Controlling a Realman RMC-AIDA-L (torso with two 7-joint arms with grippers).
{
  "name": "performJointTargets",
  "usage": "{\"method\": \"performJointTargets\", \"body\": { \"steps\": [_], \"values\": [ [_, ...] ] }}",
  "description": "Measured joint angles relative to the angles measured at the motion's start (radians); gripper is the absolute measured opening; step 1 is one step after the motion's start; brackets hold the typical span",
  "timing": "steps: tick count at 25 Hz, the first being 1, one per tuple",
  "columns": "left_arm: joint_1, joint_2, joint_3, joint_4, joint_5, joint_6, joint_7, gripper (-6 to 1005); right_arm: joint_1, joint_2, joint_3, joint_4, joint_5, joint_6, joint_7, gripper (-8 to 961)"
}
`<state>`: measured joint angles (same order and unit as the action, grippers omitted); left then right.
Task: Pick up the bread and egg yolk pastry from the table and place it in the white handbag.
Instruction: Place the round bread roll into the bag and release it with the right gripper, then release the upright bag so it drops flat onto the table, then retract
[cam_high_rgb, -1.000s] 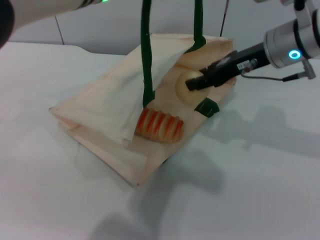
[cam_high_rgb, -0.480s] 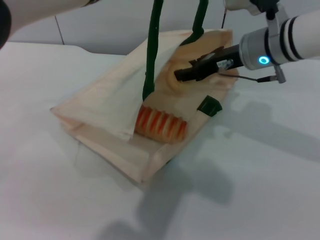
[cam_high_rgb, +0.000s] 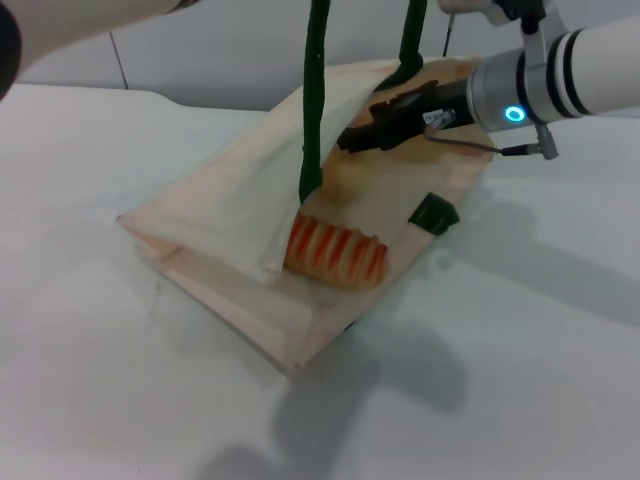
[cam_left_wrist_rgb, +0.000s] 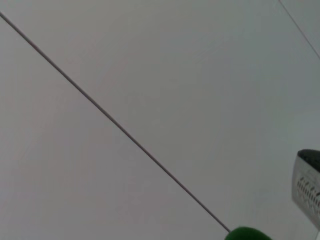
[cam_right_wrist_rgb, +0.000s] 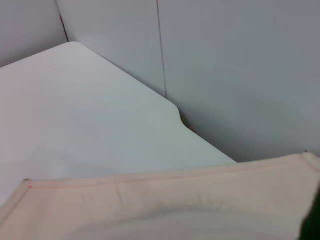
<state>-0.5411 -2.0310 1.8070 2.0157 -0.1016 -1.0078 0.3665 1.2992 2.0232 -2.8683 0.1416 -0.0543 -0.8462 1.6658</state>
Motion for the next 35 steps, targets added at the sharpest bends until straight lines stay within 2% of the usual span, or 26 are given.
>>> {"method": "performJointTargets", "body": {
  "steps": [5,9,12,17,23,27,33,34,35],
  "values": [
    [0.01,0.0,-0.011,0.0,0.003,0.0,0.0,145,-0.021,0.0,-0.007,0.007,-0.025,-0.009,0.01,651],
    [0.043,0.0,-0.022,-0.007,0.023,0.005,-0.006,149,-0.041,0.0,-0.008,0.035,-0.115,-0.071,0.077,714],
    [0.058,0.0,-0.034,-0.018,0.028,0.008,-0.015,153,-0.055,0.0,-0.008,0.065,-0.153,-0.11,0.102,711],
    [0.077,0.0,-0.061,-0.051,0.019,0.031,-0.045,159,-0.114,0.0,-0.008,0.189,-0.174,-0.2,0.114,706],
    [0.116,0.003,-0.064,-0.08,0.001,0.124,-0.059,165,-0.147,0.001,-0.004,0.334,-0.167,-0.249,0.127,703],
    [0.107,0.002,-0.068,-0.128,-0.042,0.136,-0.056,170,-0.15,0.002,-0.004,0.381,-0.167,-0.265,0.132,702],
    [0.061,0.007,-0.075,-0.213,-0.167,0.162,-0.037,177,-0.151,0.002,-0.007,0.385,-0.166,-0.267,0.143,701],
    [0.052,0.008,-0.079,-0.242,-0.227,0.188,-0.008,220,-0.151,0.002,-0.007,0.385,-0.167,-0.267,0.144,701],
    [0.052,0.008,-0.079,-0.242,-0.227,0.188,-0.008,263,-0.151,0.002,-0.007,0.385,-0.167,-0.267,0.144,701]
  ]
}}
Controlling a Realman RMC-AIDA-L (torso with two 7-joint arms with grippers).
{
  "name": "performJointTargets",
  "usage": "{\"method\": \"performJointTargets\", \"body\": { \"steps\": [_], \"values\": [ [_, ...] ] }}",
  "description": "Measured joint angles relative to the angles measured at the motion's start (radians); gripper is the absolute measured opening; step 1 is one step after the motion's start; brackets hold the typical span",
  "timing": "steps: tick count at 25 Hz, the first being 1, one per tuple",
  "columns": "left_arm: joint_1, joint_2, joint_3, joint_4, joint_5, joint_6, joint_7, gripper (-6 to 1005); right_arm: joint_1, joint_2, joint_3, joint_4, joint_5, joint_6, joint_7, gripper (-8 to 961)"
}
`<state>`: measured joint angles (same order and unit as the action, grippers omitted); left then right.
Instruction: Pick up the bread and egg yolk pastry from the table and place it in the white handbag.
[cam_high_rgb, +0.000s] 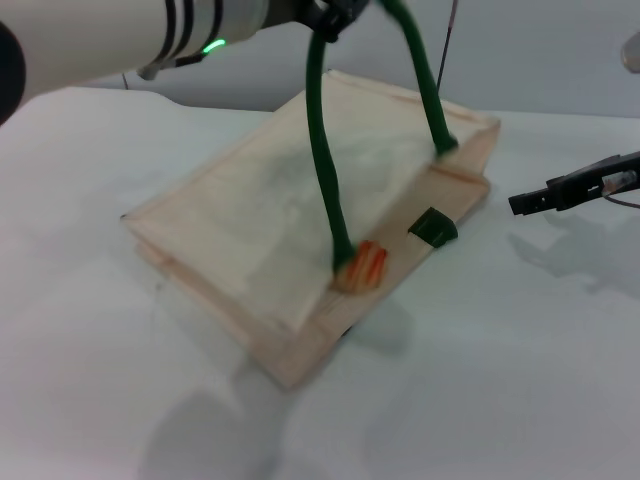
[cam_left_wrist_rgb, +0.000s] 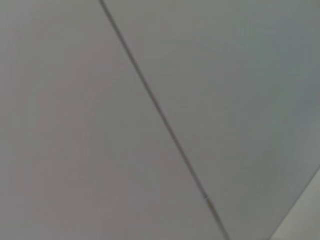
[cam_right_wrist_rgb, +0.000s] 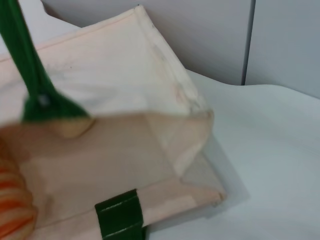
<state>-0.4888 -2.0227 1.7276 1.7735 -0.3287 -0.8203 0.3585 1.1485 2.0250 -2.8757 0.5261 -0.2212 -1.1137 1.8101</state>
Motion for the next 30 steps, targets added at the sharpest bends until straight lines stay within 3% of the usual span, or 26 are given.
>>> {"method": "performJointTargets", "body": {
  "steps": [4,8,13,17,24,30],
  "values": [
    [-0.005,-0.003,-0.048,-0.052,-0.219,0.033,0.127,423,0.0,-0.001,0.0,-0.002,-0.005,0.0,0.009,700],
    [-0.001,-0.005,-0.086,-0.09,-0.351,0.06,0.204,542,0.0,-0.001,0.0,-0.002,-0.005,0.0,0.013,700],
    [0.036,-0.005,-0.119,-0.111,-0.365,0.118,0.222,708,0.0,0.002,0.001,-0.006,0.056,-0.007,-0.012,699],
    [0.101,-0.005,-0.149,-0.118,-0.375,0.23,0.227,861,-0.032,0.002,0.003,0.003,0.275,-0.095,-0.135,698],
    [0.184,-0.005,-0.144,-0.128,-0.424,0.451,0.232,865,-0.156,0.005,0.003,0.034,0.687,-0.154,-0.383,697],
    [0.207,-0.005,-0.092,-0.203,-0.425,0.608,0.243,864,-0.291,0.014,0.008,-0.052,1.049,-0.196,-0.689,699]
  ]
}}
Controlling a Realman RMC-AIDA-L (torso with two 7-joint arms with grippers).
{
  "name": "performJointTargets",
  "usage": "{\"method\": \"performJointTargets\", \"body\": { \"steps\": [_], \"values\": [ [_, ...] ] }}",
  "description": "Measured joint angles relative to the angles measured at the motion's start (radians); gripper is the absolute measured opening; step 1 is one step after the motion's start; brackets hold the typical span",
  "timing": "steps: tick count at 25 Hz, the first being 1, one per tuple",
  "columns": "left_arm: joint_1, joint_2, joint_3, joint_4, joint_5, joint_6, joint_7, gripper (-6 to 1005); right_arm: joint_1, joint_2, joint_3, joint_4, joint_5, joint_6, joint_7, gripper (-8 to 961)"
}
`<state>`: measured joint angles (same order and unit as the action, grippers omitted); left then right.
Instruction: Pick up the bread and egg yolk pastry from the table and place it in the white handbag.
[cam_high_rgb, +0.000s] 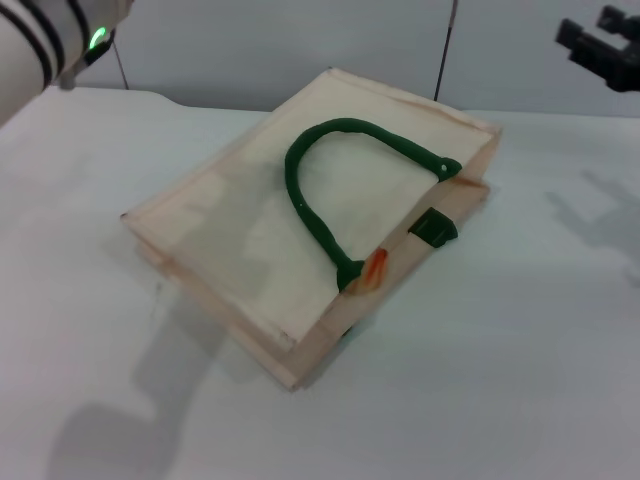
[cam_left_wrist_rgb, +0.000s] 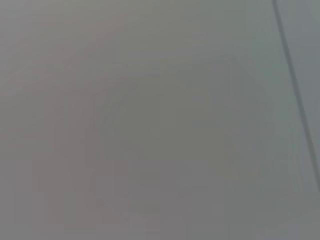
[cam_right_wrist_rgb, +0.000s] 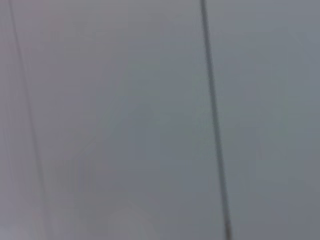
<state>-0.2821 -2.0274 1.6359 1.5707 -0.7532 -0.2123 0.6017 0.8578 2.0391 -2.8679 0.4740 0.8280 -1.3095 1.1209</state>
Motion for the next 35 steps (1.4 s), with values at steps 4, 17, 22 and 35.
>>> {"method": "performJointTargets", "body": {
  "steps": [4,17,22,35],
  "values": [
    [0.029,0.0,0.009,-0.051,0.003,0.097,0.024,863,-0.081,0.001,0.003,-0.082,0.157,0.017,-0.221,700],
    [0.136,-0.004,0.09,-0.222,-0.002,0.395,0.042,861,-0.264,-0.005,0.305,-0.421,0.273,0.007,-0.859,703],
    [0.156,-0.003,0.214,-0.347,-0.003,0.64,0.037,860,-0.331,0.001,0.334,-0.5,0.284,-0.01,-0.892,704],
    [0.114,-0.003,0.332,-0.583,-0.005,0.878,-0.074,859,-0.445,0.006,0.399,-0.638,0.29,-0.03,-1.008,697]
  ]
}}
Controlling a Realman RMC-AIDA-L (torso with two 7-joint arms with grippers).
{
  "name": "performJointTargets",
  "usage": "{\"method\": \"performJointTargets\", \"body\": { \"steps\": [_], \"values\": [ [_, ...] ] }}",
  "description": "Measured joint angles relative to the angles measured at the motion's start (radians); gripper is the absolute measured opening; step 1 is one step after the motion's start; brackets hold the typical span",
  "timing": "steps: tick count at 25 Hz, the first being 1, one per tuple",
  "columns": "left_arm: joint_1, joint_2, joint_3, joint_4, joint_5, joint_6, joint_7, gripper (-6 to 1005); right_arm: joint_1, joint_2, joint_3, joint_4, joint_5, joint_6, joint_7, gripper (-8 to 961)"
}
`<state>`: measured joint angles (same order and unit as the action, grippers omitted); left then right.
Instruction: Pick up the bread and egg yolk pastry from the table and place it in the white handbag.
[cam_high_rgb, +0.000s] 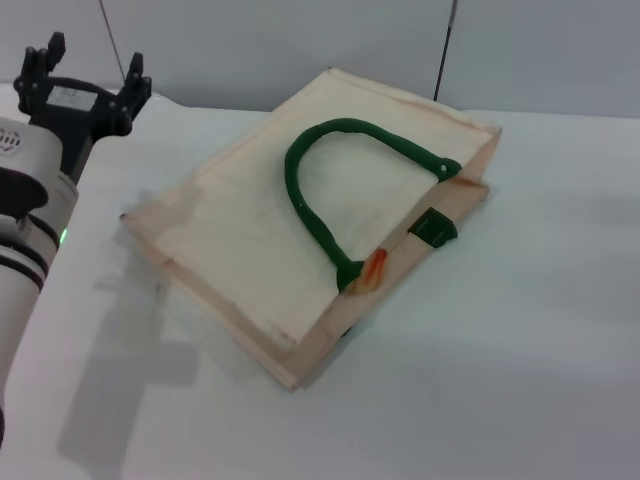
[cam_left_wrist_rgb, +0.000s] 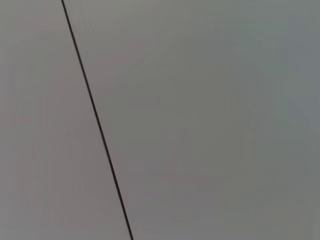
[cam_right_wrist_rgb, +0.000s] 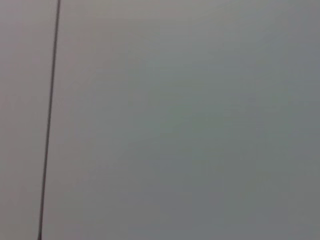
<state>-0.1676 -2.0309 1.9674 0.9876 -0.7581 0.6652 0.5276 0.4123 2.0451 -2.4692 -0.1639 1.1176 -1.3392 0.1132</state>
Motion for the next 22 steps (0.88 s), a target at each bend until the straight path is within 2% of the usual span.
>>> {"method": "performJointTargets", "body": {
  "steps": [3,9,22],
  "values": [
    [0.002,0.001,-0.001,-0.01,0.0,0.0,-0.002,859,-0.01,-0.004,-0.002,-0.012,-0.006,-0.036,0.044,697],
    [-0.028,0.001,-0.003,-0.05,-0.015,-0.001,-0.005,859,0.002,-0.009,-0.014,0.018,-0.02,-0.019,0.126,697],
    [-0.039,0.0,0.005,-0.053,-0.049,0.002,-0.006,859,0.009,-0.008,-0.014,0.053,-0.02,0.008,0.107,697]
  ]
}}
